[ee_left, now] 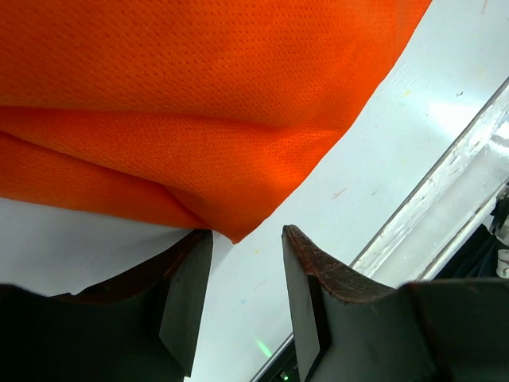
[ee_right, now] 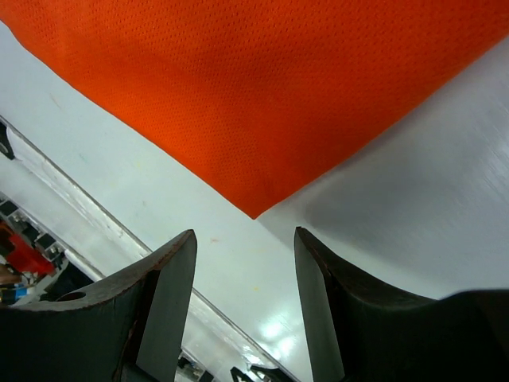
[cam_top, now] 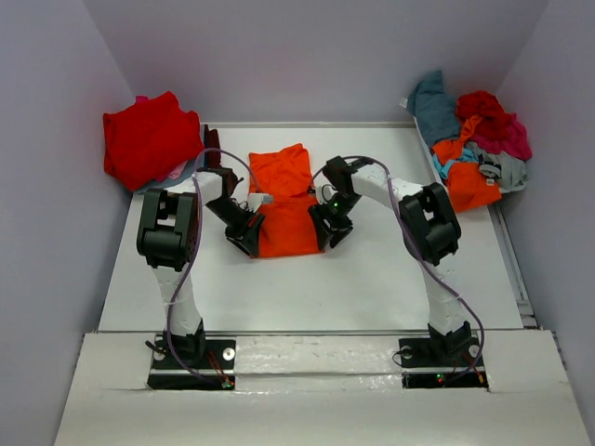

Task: Fold and stack the t-shirts
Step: Fold the tshirt

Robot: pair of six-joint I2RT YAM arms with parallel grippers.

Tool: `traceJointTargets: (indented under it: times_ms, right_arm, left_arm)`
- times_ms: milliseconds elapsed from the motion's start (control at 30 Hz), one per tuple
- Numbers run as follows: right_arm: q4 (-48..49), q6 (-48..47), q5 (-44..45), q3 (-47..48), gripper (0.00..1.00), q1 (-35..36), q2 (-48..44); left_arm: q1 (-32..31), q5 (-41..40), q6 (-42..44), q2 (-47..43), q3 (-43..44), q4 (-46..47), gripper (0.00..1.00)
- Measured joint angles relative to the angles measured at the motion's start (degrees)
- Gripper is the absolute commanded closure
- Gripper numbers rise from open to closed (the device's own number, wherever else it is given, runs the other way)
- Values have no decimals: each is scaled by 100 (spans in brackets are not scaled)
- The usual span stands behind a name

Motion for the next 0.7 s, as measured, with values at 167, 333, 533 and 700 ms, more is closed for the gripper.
traceJointTargets:
  times_ms: [167,333,533,700]
  right_arm:
    - [-9,7,-223,4,42,0,197]
    - [-46,7,-457,44,42,0,275]
    - [-79,24,-610,334,41,0,470]
    - [-111,46,-643,706,41,0,675]
  left_arm:
    - [2,0,-11,0,0,4,46]
    - [2,0,-15,0,-2,4,46]
    - [0,0,-28,0,-2,7,46]
    - [0,-2,-28,0,-2,4,46]
